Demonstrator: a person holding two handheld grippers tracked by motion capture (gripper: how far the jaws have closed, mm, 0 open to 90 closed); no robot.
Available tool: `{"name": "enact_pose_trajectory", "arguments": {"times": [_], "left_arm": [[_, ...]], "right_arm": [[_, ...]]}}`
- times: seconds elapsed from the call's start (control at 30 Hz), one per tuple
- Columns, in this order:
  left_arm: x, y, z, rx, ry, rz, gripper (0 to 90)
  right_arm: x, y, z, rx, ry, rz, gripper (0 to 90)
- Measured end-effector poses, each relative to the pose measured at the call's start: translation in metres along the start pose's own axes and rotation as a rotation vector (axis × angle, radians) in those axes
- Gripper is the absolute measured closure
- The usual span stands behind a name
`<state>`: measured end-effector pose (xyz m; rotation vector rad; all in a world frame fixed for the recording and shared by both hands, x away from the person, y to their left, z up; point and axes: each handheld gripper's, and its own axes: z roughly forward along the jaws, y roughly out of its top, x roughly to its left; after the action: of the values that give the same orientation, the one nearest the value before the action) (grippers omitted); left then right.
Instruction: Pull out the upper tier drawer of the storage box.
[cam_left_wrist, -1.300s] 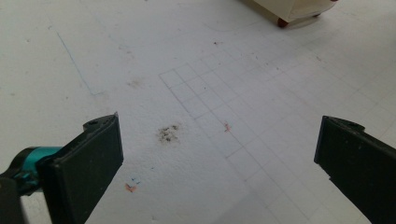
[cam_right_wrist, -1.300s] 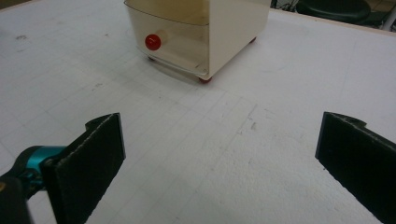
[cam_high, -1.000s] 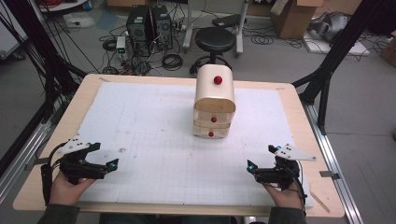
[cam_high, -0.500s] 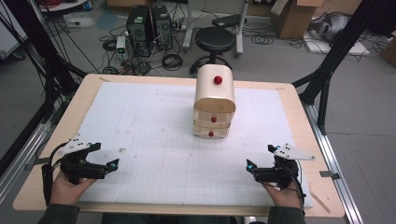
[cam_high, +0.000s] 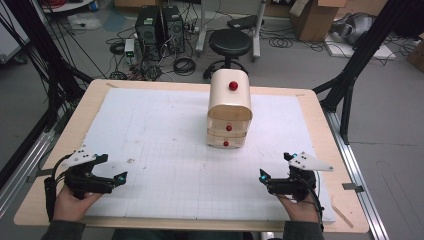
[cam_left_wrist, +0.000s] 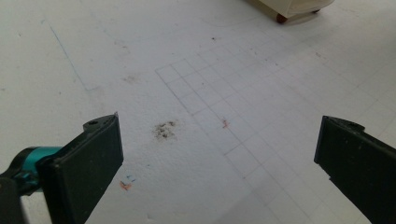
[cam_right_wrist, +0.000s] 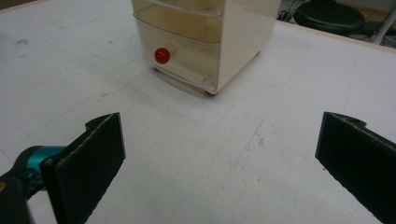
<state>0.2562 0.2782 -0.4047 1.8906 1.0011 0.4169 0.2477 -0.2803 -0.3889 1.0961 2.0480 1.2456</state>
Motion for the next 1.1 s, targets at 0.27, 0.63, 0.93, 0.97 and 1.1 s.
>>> {"name": "enact_pose_trajectory", "arguments": {"times": [0.27,0.63,0.93,0.97,1.1], "left_arm": [[-0.001,0.000,0.000,-0.004,-0.006,0.003,1.7],[0.000,0.000,-0.001,-0.009,-0.005,-0.004,1.7],[0.002,0.000,-0.002,-0.012,0.002,-0.010,1.7],[0.002,0.000,-0.002,-0.012,0.002,-0.008,1.7],[0.002,0.000,-0.002,-0.013,0.004,-0.013,1.7]], "right_arm": [[0.017,0.011,0.003,-0.013,0.000,-0.019,0.5],[0.033,0.021,0.008,0.004,-0.019,-0.017,0.5],[0.046,0.026,0.017,-0.021,-0.024,-0.010,0.4],[0.048,0.026,0.018,-0.023,-0.028,-0.010,0.5],[0.054,0.031,0.024,-0.038,-0.025,-0.003,0.5]]}}
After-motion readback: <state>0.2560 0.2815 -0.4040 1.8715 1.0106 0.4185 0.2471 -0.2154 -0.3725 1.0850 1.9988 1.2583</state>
